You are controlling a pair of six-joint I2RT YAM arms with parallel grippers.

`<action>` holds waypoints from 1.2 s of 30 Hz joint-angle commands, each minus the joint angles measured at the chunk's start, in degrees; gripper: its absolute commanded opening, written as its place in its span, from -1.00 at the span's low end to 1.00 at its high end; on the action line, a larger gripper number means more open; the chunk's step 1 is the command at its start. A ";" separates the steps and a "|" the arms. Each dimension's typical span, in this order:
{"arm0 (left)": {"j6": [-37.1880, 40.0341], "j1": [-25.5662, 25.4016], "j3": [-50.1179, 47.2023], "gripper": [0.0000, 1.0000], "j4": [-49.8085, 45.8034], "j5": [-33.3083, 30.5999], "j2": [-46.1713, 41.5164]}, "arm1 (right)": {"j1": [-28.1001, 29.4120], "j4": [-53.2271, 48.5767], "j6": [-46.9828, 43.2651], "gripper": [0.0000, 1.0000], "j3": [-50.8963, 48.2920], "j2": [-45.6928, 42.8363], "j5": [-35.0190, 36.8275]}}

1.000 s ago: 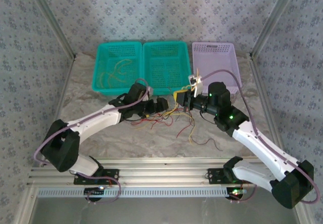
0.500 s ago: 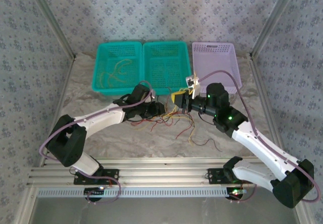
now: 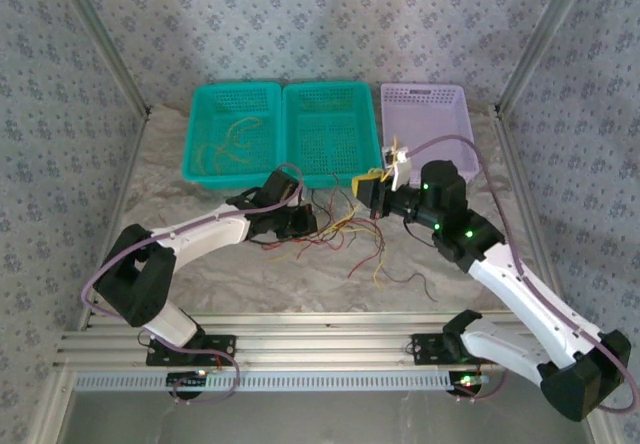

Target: Untangle the cables

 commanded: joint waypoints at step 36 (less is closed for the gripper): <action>15.23 15.12 -0.72 -1.00 -22.68 -9.81 -19.11 | -18.08 -16.94 9.53 -1.00 17.92 -2.92 19.02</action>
